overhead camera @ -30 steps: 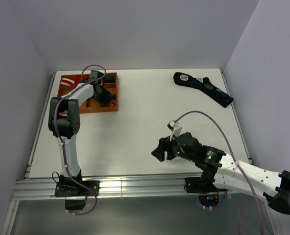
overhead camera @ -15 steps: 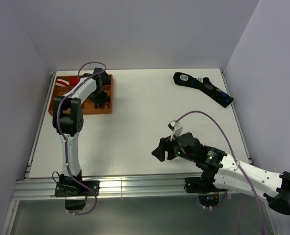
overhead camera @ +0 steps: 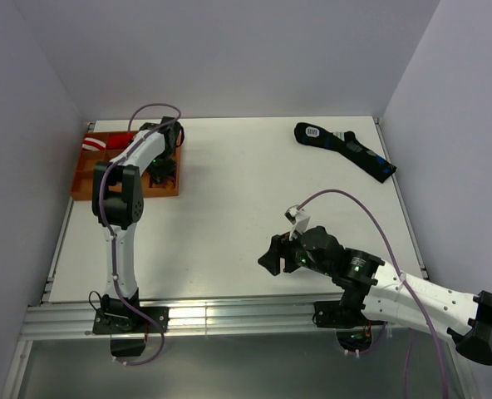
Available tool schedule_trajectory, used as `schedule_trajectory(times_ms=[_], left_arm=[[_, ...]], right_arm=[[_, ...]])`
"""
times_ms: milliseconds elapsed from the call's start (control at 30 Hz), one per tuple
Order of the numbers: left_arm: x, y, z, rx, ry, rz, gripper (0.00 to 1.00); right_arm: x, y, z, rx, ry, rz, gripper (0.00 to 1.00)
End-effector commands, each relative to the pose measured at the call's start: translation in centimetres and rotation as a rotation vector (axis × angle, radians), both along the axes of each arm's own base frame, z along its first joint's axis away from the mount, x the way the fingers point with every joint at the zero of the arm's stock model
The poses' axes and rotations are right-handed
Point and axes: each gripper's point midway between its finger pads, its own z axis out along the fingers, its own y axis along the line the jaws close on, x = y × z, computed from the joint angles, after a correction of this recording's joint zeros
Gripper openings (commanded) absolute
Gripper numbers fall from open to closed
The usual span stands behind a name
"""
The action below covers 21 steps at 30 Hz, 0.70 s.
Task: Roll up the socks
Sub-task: Place the sock in the storage box.
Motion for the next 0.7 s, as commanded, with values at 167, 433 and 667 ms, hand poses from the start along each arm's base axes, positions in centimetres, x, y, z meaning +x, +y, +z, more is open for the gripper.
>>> schedule_trajectory(times_ms=[167,433,667], left_arm=[[-5.2,3.8,-5.3,0.122,0.285,-0.099,0.00],[-4.9,3.3,-4.9,0.060,0.226,-0.120,0.17],[-3.5,2.5,-2.7,0.018,0.173,-0.152,0.34]], right_arm=[[0.4,-0.1,0.0,0.011,-0.003,-0.020,0.73],[0.3,0.2,0.4,0.021,0.000,-0.011,0.72],[0.3,0.2,0.6,0.026,-0.003,-0.014,0.73]])
